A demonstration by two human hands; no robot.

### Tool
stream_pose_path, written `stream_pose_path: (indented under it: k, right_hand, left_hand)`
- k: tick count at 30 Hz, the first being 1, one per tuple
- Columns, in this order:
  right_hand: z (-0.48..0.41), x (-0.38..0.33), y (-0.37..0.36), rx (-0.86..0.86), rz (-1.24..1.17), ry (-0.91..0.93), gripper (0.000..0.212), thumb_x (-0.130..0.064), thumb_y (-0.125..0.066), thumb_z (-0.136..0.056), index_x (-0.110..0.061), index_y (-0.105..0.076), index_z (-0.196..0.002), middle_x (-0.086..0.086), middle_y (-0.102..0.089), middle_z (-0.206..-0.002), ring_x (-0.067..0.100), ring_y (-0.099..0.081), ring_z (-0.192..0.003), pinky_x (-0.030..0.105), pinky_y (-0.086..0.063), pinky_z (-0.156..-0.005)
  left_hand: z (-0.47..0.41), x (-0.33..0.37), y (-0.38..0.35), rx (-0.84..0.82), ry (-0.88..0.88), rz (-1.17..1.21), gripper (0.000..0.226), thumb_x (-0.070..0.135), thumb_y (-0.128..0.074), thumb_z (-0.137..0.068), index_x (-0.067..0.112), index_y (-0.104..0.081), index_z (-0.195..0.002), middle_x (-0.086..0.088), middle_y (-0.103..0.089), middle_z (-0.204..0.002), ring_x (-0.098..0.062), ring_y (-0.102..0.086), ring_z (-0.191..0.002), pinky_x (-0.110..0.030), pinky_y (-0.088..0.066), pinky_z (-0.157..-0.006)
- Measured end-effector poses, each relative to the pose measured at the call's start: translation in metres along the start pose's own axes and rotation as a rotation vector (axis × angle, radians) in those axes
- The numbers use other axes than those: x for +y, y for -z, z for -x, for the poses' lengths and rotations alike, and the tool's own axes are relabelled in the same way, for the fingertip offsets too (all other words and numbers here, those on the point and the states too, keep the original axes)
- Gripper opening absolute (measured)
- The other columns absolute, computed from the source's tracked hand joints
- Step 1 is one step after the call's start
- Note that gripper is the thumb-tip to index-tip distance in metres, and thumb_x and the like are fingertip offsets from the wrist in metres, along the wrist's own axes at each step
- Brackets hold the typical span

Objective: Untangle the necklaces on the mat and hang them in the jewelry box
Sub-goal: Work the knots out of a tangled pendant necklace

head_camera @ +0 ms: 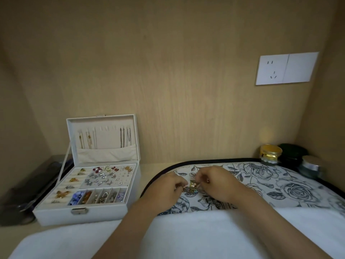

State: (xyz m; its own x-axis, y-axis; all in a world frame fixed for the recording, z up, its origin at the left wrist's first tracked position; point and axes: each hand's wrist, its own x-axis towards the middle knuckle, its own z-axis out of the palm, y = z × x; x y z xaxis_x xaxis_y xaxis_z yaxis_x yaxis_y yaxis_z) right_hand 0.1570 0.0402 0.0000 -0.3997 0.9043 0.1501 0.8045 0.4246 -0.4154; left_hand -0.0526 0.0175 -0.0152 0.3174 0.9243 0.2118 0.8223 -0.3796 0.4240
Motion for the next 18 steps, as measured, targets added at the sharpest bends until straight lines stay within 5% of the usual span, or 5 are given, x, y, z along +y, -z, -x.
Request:
stream_pose_path:
  k: [4,7,12,18]
  right_hand:
    - [-0.002,-0.003,-0.016,-0.041,-0.013,0.115,0.032,-0.008,-0.058,-0.090,-0.027,-0.075,-0.110,-0.012,-0.065,-0.105,0.003,-0.055,-0.096,0.018,-0.043,-0.089]
    - [-0.006,0.003,-0.017,-0.024,0.009,0.099,0.028,-0.014,-0.059,-0.093,-0.028,-0.074,-0.113,-0.008,-0.065,-0.112,0.009,-0.058,-0.104,0.025,-0.046,-0.095]
    - [-0.007,0.012,-0.014,0.090,0.065,0.000,0.017,-0.025,-0.064,-0.089,-0.031,-0.075,-0.101,-0.012,-0.061,-0.110,0.009,-0.064,-0.096,0.031,-0.054,-0.085]
    - [-0.013,0.010,-0.025,0.075,0.111,0.156,0.027,-0.026,-0.061,-0.096,-0.030,-0.070,-0.121,-0.009,-0.059,-0.123,0.013,-0.058,-0.112,0.031,-0.049,-0.090]
  left_hand:
    - [0.001,-0.005,-0.017,0.052,-0.048,-0.221,0.037,0.032,-0.049,-0.099,0.038,-0.057,-0.135,0.014,-0.056,-0.130,-0.010,-0.043,-0.121,-0.023,-0.037,-0.100]
    - [0.000,-0.011,-0.020,0.079,0.006,-0.326,0.038,0.043,-0.041,-0.101,0.039,-0.054,-0.137,0.012,-0.050,-0.136,-0.014,-0.041,-0.125,-0.031,-0.038,-0.100]
    - [-0.008,-0.017,-0.017,0.128,0.029,-0.234,0.034,0.046,-0.045,-0.100,0.038,-0.063,-0.127,0.010,-0.060,-0.124,-0.015,-0.047,-0.115,-0.031,-0.042,-0.095]
    - [-0.008,-0.009,-0.021,0.156,0.011,-0.099,0.020,0.040,-0.062,-0.092,0.037,-0.073,-0.108,0.020,-0.060,-0.104,-0.009,-0.048,-0.106,-0.021,-0.039,-0.087]
